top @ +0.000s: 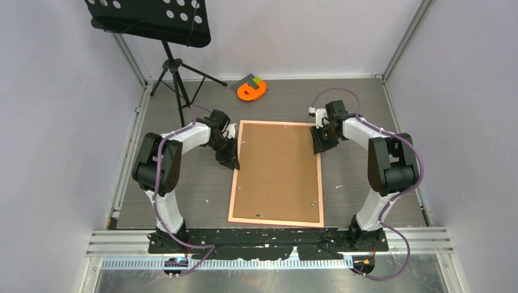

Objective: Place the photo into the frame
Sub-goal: Install the photo frame at the center of the board.

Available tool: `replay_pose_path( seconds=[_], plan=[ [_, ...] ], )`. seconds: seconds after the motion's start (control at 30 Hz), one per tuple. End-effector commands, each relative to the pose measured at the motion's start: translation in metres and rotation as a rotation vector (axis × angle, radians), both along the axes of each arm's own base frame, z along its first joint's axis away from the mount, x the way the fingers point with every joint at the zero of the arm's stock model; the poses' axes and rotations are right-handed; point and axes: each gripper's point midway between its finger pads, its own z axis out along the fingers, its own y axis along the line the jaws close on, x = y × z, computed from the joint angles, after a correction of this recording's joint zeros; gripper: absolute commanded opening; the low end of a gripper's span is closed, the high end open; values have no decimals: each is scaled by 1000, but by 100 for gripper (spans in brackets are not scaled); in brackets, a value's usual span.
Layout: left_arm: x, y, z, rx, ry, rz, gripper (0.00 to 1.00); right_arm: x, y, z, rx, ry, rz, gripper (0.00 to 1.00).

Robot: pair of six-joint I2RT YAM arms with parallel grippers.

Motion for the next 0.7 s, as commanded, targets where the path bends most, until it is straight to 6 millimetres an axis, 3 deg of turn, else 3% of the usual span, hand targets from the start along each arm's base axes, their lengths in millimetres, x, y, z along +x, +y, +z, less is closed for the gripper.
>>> replay_pose_path(
  seconds=[0.0,0.4,0.67],
  plan=[
    [4,13,-14,52,-19,-12,0,18,7,11,2,-82,83,22],
    [3,11,-13,42,-15,-15,0,25,10,11,16,-95,90,19],
    [2,10,-14,36,-8,-14,0,40,9,18,-5,-136,125,18]
  ],
)
